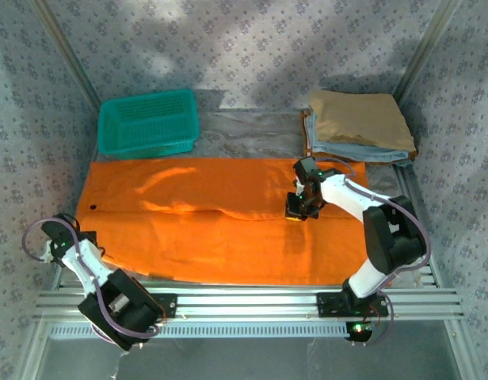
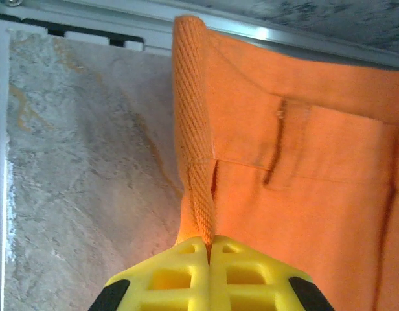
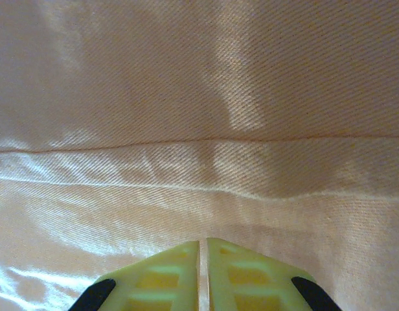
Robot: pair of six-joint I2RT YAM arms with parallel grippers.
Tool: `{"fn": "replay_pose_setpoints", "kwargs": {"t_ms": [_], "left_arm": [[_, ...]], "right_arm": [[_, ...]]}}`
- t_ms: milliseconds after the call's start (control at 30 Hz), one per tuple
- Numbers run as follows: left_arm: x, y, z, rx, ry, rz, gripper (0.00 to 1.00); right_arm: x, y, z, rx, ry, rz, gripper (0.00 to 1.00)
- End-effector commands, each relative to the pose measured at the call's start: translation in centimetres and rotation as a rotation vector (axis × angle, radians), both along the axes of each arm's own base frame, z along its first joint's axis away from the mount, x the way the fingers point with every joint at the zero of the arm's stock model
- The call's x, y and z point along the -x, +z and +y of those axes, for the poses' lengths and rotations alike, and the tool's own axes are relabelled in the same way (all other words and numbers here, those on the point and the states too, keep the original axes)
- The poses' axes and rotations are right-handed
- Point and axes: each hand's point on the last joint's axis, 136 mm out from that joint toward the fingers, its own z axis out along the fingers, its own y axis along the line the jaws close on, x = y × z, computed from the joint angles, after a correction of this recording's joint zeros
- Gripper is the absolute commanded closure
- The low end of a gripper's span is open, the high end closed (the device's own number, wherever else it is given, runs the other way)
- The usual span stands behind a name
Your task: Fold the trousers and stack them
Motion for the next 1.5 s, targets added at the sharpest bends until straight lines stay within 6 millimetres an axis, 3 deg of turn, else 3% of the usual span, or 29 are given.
{"fn": "replay_pose_setpoints", "kwargs": {"t_ms": [0,133,300,433,667,933,1233,1467], "left_arm": [[-1.1,1.9,-0.4,-0.009,-0.043,-0.069,1.00],[-2.0,2.2,-1.2,0.008,-0.085,-0.106,1.00],[-3.5,2.5,-1.7,-0.001,-0.142,-0.132,1.00],[-4.4,2.2,-1.9,0.008,-0.163,-0.129,1.00],[-5.4,2.7,-1.8,0.013,-0.174,-0.162,1.00],[-5.9,3.1,-2.4,0.008,-0.198,-0.207,1.00],[-6.5,2.8,-2.8,0.023,-0.215,-0.230,1.00],[-6.8,2.8,-3.2,0.029,-0.230,-0.239,1.00]], "right_arm": [[0.8,2.2,-1.1,-0.009,-0.053,0.017,0.88],[2.9,3.7,-4.6,-0.010,-0.197,0.052,0.81],[7.3,4.7,-10.2,0.003,-0.445,0.121,0.57],[9.4,4.9,-12.3,0.019,-0.538,0.137,0.50],[13.5,3.5,-12.5,0.034,-0.667,0.291,0.49],[17.2,3.6,-13.8,0.144,-0.795,0.408,0.47],[20.3,0.6,-10.5,0.182,-0.861,0.482,0.48],[18.7,-1.9,-5.8,0.153,-0.803,0.472,0.48]]}}
